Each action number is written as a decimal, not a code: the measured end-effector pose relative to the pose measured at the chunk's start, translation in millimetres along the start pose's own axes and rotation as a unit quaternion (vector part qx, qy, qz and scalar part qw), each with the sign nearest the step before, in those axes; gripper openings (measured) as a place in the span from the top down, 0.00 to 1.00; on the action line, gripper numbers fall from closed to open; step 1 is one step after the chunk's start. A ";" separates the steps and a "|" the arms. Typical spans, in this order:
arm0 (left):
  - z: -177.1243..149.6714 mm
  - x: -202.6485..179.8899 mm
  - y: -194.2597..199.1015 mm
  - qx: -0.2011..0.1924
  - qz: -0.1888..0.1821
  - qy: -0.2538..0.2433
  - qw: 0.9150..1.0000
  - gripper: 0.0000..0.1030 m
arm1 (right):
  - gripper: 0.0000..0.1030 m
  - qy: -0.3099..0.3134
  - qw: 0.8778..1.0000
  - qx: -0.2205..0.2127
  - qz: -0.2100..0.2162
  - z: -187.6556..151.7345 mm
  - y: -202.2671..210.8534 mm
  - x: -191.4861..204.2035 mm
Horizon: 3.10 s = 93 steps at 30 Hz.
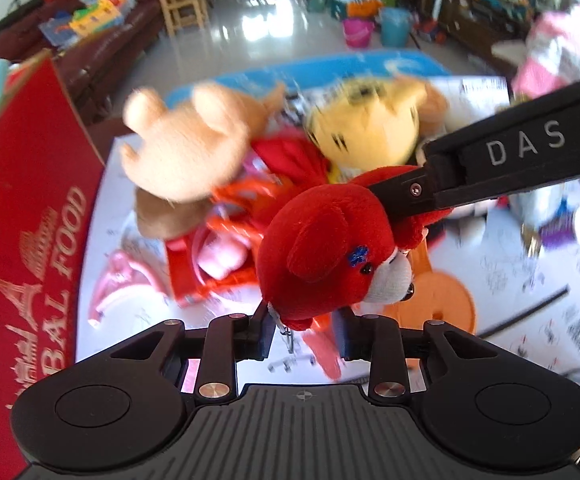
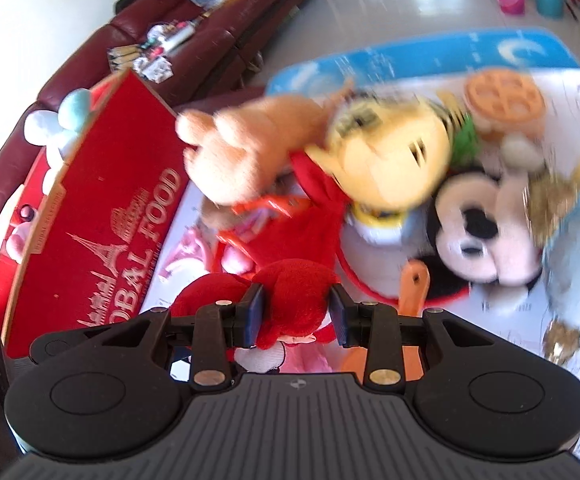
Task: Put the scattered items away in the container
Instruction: 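Carry the red plush to the red box and release it inside, then return both tools from the box to the toy pile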
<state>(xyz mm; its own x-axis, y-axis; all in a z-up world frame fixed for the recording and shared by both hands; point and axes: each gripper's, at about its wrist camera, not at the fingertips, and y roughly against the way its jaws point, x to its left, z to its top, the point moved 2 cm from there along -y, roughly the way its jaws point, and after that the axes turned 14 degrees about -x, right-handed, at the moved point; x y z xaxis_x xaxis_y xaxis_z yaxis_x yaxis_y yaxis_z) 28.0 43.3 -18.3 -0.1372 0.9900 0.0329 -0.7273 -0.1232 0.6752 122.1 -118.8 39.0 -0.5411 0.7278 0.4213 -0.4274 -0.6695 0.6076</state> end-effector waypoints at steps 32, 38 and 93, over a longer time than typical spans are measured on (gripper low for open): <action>-10.4 256.7 172.6 -0.143 0.250 0.267 0.920 0.40 | 0.29 0.230 0.942 -0.031 0.241 40.2 -77.9 346.0; -18.3 263.4 171.3 -0.143 0.254 0.295 0.910 0.08 | 0.06 0.195 0.955 -0.024 0.223 43.8 -83.9 320.8; -31.0 76.1 24.5 -0.005 0.140 0.083 0.987 0.07 | 0.03 0.011 0.998 0.057 -0.024 -21.2 -31.3 -2.5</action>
<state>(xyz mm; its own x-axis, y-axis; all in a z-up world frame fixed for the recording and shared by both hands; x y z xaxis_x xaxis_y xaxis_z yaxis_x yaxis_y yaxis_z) -21.1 113.5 -22.2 -0.4415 0.8922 0.0957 -0.6513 -0.3920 0.6498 121.5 -102.8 4.7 -0.5390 0.7538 0.3759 -0.3676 -0.6120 0.7002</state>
